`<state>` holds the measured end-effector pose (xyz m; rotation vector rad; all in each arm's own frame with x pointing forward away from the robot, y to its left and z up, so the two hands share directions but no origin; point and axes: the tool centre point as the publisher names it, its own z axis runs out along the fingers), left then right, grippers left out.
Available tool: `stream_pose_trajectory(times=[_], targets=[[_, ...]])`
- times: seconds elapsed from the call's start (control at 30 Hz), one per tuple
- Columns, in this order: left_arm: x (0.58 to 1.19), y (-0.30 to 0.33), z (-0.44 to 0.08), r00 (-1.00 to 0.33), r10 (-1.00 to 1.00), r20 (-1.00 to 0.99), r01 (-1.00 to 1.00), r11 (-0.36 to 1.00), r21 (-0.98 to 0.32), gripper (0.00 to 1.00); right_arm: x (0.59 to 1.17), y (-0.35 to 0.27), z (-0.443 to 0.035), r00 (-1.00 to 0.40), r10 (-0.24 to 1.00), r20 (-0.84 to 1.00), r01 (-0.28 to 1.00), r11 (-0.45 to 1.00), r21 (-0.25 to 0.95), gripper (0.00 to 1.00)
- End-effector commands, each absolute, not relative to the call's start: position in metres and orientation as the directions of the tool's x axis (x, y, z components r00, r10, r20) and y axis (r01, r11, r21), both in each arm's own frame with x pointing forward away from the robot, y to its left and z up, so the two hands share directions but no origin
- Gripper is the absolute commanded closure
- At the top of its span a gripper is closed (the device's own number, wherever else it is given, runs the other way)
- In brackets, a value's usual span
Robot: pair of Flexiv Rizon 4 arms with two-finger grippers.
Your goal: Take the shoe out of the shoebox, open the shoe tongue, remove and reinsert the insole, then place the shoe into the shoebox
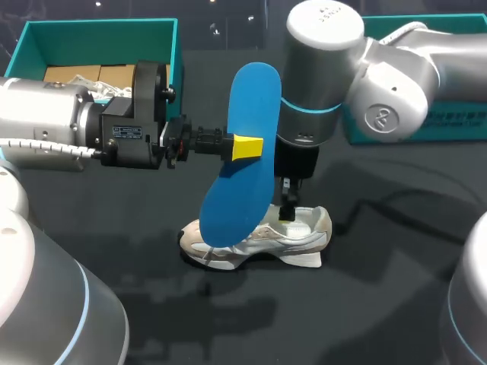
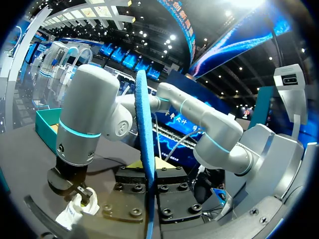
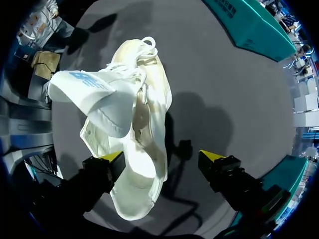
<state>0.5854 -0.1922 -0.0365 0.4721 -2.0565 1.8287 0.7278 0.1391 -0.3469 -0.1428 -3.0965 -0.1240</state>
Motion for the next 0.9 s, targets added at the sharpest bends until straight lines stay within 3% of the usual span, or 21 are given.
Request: stream_pose_trajectory(times=[0.03, 0.3, 0.6, 0.7, 0.9], targets=[[0.586, -0.194, -0.038, -0.884, -0.017, 0.466, -0.465, 0.111, -0.878, 1.00, 0.729, 0.141, -0.357, -0.995, 0.088, 0.042, 0.091, 0.993, 0.074, 0.11], [0.586, -0.194, -0.038, -0.884, -0.017, 0.466, -0.465, 0.111, -0.878, 1.00, 0.730, 0.142, -0.371, -0.997, 0.067, 0.039, 0.070, 0.994, 0.079, 0.35], [0.586, -0.194, -0.038, -0.884, -0.017, 0.466, -0.465, 0.111, -0.878, 1.00, 0.730, 0.144, -0.377, -0.996, 0.068, 0.059, 0.072, 0.995, 0.067, 0.39], [0.586, -0.194, -0.038, -0.884, -0.017, 0.466, -0.465, 0.111, -0.878, 1.00, 0.731, 0.147, -0.378, -0.996, 0.065, 0.065, 0.069, 0.996, 0.062, 0.48], [0.586, -0.194, -0.038, -0.884, -0.017, 0.466, -0.465, 0.111, -0.878, 1.00, 0.731, 0.152, -0.380, -0.996, 0.056, 0.075, 0.059, 0.998, 0.039, 0.56]])
